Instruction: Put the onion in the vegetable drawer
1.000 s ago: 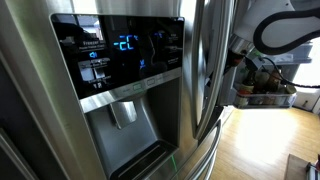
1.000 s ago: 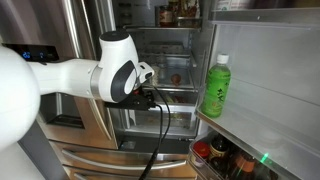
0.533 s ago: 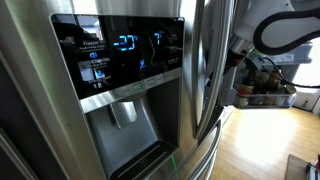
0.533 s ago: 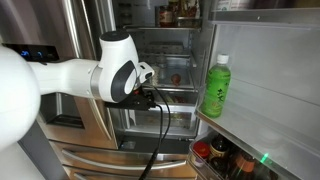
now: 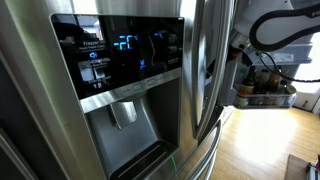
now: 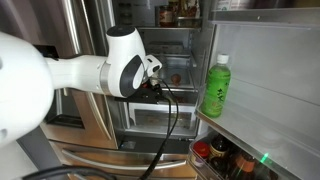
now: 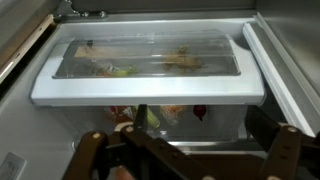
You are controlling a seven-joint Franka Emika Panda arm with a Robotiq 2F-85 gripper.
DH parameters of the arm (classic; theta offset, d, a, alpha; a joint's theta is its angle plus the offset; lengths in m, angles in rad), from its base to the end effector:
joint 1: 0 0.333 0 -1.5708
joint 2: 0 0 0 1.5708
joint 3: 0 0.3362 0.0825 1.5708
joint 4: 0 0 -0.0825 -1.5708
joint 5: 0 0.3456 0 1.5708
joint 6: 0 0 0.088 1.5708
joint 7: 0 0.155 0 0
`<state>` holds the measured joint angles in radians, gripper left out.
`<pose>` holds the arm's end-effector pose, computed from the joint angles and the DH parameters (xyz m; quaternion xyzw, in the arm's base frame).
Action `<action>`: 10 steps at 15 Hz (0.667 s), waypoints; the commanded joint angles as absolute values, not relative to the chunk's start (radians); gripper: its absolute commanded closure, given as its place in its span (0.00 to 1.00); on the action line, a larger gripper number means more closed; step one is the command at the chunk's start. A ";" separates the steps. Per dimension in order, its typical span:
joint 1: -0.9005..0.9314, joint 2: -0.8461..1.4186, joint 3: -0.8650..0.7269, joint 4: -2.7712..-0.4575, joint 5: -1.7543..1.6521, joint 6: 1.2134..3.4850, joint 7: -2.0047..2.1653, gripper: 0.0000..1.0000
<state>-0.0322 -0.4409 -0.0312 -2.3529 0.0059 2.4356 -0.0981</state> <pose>0.4372 -0.0291 0.5440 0.9658 0.0148 0.2586 0.0116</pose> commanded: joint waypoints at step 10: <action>-0.180 -0.158 0.041 -2.128 -0.318 2.608 0.261 0.00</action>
